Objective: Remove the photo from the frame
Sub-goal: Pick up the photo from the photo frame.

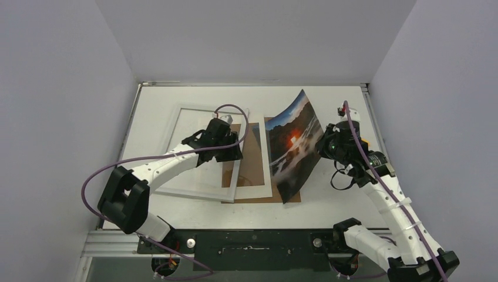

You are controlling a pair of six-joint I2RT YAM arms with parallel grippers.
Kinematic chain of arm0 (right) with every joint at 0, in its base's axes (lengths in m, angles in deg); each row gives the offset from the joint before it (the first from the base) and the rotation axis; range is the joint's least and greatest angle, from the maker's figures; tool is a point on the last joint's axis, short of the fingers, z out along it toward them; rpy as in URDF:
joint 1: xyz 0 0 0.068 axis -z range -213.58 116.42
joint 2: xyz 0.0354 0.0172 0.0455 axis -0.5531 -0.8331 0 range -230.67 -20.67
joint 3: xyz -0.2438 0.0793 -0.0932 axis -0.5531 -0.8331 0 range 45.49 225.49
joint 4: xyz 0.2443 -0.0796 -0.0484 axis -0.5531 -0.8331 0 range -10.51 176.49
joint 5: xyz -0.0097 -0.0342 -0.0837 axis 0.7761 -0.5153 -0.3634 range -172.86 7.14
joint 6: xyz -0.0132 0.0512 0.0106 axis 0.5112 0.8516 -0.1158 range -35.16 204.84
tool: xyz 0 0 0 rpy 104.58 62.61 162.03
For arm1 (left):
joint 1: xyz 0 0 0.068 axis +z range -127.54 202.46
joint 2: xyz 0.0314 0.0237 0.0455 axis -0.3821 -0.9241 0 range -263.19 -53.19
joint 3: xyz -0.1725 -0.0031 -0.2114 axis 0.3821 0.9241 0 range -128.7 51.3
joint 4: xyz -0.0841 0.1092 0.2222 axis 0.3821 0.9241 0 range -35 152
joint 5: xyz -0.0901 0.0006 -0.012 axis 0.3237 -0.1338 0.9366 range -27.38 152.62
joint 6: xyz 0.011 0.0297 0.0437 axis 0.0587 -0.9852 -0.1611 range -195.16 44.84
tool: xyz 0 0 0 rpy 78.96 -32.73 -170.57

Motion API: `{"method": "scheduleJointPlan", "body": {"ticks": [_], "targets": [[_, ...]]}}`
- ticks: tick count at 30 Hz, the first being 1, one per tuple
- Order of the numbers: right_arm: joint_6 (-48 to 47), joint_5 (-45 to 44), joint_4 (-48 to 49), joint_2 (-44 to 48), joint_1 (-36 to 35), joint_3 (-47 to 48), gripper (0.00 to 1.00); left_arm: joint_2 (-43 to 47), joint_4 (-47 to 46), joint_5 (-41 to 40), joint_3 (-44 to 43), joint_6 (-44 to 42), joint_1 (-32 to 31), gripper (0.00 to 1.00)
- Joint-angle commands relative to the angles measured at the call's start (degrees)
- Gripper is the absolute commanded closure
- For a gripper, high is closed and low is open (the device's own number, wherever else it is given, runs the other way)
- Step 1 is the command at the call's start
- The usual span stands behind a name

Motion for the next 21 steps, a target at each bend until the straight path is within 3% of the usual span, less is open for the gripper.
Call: {"method": "scheduleJointPlan", "body": {"ticks": [1,5,16,18,21], "targets": [[-2.32,-8.54,-3.53,1.53,0.52,7.37,0.95,3.66,1.23,-3.68,0.85,-0.73,1.22,0.50],[-3.30,-14.01,-5.55,1.51,0.54,12.07,0.95,0.90,3.92,-7.35,-1.15,-1.34,-0.45,0.40],[-4.25,-21.21,-4.89,6.55,0.54,15.98,0.95,-13.32,12.00,-16.91,-11.29,-1.96,-6.35,0.42],[-4.64,-21.99,-4.34,7.70,0.52,16.56,0.95,-15.44,12.97,-17.11,-12.49,-1.72,-6.48,0.46],[-5.13,-23.00,-4.13,8.53,0.53,17.20,0.95,-17.57,14.18,-17.10,-13.87,-1.40,-6.47,0.61]]}}
